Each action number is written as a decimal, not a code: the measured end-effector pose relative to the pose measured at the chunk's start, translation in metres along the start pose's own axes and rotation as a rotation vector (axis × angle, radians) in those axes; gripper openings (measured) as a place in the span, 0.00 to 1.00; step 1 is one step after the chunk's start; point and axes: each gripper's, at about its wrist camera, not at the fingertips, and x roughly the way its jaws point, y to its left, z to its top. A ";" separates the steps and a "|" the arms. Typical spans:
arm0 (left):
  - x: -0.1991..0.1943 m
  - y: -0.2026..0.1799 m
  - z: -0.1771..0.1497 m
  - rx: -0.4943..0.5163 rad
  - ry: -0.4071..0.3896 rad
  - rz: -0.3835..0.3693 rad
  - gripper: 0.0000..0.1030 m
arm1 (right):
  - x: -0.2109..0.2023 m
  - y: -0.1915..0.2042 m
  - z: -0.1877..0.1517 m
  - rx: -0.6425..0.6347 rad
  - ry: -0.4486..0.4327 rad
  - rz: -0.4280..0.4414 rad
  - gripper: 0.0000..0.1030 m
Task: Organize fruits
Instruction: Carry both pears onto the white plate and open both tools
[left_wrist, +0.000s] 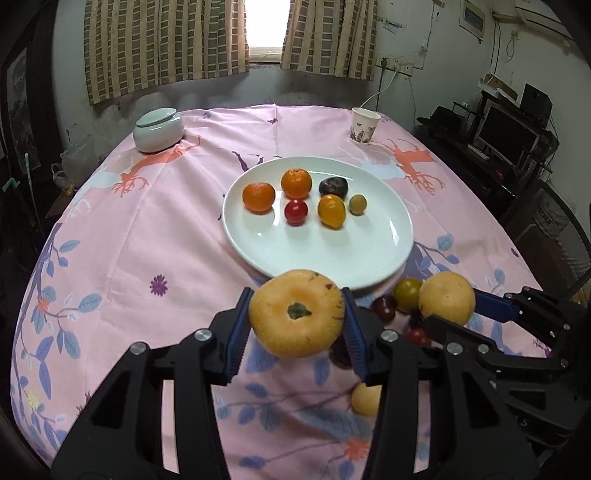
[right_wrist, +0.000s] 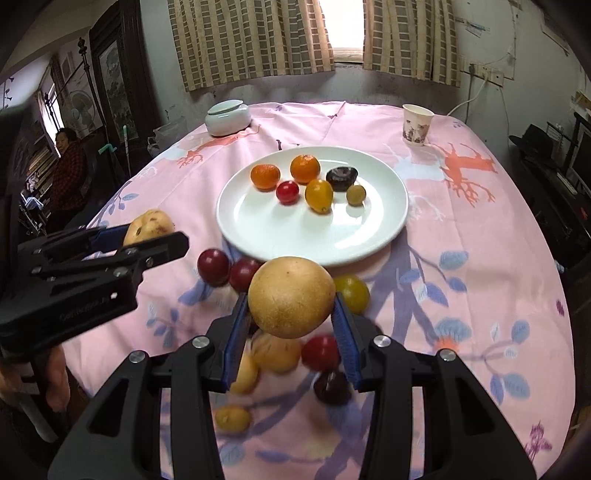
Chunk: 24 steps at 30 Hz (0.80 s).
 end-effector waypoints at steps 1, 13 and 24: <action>0.009 0.003 0.009 0.000 0.004 0.012 0.46 | 0.006 -0.002 0.008 -0.007 0.002 -0.008 0.44; 0.132 0.027 0.075 -0.046 0.142 0.073 0.46 | 0.120 -0.049 0.088 0.052 0.137 -0.051 0.43; 0.105 0.023 0.098 -0.041 0.045 0.068 0.72 | 0.114 -0.051 0.099 -0.022 0.082 -0.106 0.65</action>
